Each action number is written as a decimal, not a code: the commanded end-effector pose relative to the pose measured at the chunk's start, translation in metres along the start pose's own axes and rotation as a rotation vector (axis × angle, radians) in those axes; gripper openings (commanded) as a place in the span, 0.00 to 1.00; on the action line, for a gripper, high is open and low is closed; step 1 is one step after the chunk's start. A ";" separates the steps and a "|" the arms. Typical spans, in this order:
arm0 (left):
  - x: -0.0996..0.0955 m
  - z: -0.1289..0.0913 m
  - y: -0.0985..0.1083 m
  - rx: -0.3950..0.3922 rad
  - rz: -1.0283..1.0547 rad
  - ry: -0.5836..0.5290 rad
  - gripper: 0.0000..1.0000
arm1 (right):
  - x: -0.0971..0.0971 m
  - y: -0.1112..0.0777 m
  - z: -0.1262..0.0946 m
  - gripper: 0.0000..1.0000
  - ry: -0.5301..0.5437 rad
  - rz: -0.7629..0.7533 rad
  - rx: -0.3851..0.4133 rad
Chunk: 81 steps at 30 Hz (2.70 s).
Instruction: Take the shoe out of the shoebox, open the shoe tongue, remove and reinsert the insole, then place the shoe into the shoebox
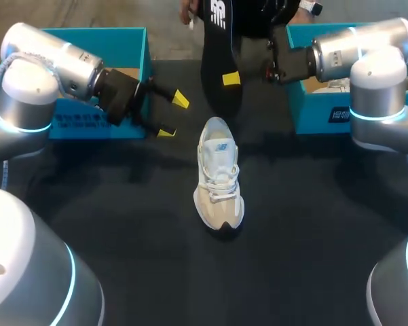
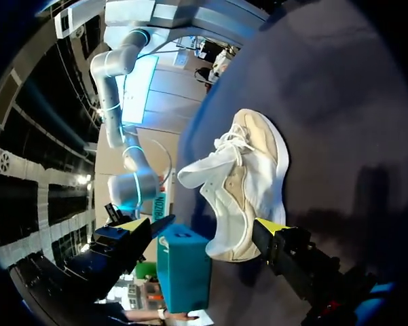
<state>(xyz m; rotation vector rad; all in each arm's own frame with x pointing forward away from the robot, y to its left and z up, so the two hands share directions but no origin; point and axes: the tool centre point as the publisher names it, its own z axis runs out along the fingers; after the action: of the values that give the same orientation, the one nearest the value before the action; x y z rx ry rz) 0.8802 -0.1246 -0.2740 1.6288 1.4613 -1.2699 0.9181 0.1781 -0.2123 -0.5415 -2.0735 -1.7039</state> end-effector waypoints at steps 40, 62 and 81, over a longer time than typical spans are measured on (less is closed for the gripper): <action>-0.003 0.020 0.011 0.078 0.018 -0.004 1.00 | -0.041 -0.070 0.035 0.00 0.006 0.010 0.007; -0.004 0.024 0.012 0.088 0.006 0.016 1.00 | -0.038 -0.103 0.037 0.00 -0.004 0.016 -0.002; 0.001 0.029 0.011 0.084 -0.009 0.010 1.00 | -0.019 -0.145 0.042 0.00 0.003 0.125 0.021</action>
<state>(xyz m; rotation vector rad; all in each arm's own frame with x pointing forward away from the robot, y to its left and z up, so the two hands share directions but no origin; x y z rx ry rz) 0.8827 -0.1506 -0.2861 1.6855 1.4414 -1.3454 0.8618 0.1922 -0.3473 -0.6362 -2.0033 -1.6138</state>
